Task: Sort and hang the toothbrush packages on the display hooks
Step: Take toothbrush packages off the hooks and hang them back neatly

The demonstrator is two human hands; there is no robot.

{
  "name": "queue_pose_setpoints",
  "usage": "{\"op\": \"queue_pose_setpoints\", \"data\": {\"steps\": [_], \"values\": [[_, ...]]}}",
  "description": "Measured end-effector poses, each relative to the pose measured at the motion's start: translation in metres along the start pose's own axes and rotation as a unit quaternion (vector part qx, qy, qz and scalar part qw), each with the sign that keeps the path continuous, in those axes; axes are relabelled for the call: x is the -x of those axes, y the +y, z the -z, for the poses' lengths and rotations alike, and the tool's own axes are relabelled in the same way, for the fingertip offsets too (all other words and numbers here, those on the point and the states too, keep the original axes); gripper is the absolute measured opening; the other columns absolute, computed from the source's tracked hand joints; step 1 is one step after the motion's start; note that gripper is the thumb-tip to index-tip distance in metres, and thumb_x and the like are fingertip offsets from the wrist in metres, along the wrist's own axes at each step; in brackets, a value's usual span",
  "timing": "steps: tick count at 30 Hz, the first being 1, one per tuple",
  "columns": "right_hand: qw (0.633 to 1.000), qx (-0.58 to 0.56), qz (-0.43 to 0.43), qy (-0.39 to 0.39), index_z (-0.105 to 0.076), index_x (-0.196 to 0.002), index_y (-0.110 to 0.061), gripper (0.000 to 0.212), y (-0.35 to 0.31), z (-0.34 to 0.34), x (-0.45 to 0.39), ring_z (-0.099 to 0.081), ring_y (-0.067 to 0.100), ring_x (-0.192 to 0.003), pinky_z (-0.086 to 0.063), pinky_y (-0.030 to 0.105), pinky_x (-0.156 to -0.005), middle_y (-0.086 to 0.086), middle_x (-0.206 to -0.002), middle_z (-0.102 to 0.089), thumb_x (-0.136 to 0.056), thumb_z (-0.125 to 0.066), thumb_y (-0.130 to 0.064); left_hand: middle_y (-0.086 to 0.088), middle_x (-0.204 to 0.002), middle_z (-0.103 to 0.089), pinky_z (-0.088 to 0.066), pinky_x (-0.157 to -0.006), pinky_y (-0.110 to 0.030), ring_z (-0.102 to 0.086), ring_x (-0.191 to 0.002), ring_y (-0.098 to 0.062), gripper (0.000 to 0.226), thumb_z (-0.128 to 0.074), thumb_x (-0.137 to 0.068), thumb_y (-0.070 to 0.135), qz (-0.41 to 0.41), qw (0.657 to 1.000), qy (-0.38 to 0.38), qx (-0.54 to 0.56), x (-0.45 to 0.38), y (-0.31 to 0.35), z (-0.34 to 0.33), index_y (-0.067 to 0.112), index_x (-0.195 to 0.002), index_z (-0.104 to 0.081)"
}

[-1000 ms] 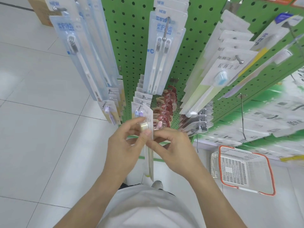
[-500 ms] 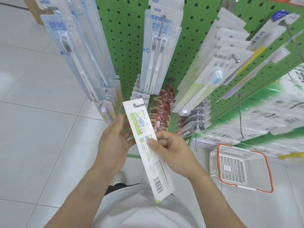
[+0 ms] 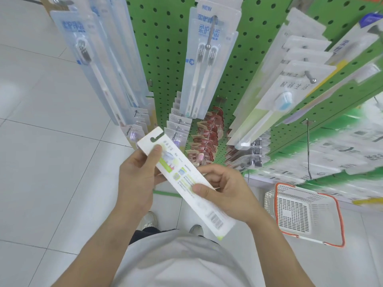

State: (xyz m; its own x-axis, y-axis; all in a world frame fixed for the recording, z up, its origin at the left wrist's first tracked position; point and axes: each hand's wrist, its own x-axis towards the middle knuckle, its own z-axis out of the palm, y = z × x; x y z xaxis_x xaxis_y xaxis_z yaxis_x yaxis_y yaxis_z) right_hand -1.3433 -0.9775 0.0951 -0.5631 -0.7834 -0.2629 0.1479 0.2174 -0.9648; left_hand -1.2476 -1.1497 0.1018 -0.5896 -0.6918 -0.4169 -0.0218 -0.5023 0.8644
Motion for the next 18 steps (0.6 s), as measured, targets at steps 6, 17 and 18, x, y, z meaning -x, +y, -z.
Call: {"op": "queue_pose_setpoints", "data": {"steps": [6, 17, 18], "values": [[0.995, -0.081, -0.06, 0.012, -0.075, -0.1, -0.012, 0.014, -0.014, 0.031, 0.006, -0.075, 0.035, -0.076, -0.06, 0.034, -0.061, 0.019, -0.092, -0.076, -0.087, -0.075, -0.019, 0.002, -0.091, -0.076, -0.062, -0.07, -0.03, -0.074, -0.083, -0.018, 0.016, -0.054, -0.103, 0.015, 0.013, 0.993, 0.052, 0.106, -0.005, 0.006, 0.009, 0.017, -0.11, -0.068], [0.989, -0.083, -0.06, 0.108, -0.076, -0.097, -0.008, 0.054, 0.006, 0.042, 0.007, -0.069, 0.035, -0.062, -0.059, 0.039, -0.06, 0.027, -0.082, -0.073, -0.091, -0.056, -0.059, 0.005, -0.085, -0.076, -0.061, -0.063, -0.032, -0.074, -0.082, -0.017, 0.022, -0.075, -0.074, 0.017, -0.014, 0.998, 0.024, 0.062, 0.002, -0.007, 0.001, 0.018, -0.095, -0.069], [0.988, -0.082, -0.059, 0.118, -0.075, -0.095, -0.007, 0.052, 0.006, 0.042, 0.006, -0.069, 0.034, -0.061, -0.059, 0.039, -0.059, 0.026, -0.08, -0.073, -0.093, -0.053, -0.054, 0.005, -0.088, -0.076, -0.061, -0.064, -0.031, -0.074, -0.083, -0.017, 0.029, -0.076, -0.071, 0.016, -0.017, 0.998, 0.018, 0.063, 0.002, -0.007, 0.0, 0.016, -0.099, -0.069]]}}
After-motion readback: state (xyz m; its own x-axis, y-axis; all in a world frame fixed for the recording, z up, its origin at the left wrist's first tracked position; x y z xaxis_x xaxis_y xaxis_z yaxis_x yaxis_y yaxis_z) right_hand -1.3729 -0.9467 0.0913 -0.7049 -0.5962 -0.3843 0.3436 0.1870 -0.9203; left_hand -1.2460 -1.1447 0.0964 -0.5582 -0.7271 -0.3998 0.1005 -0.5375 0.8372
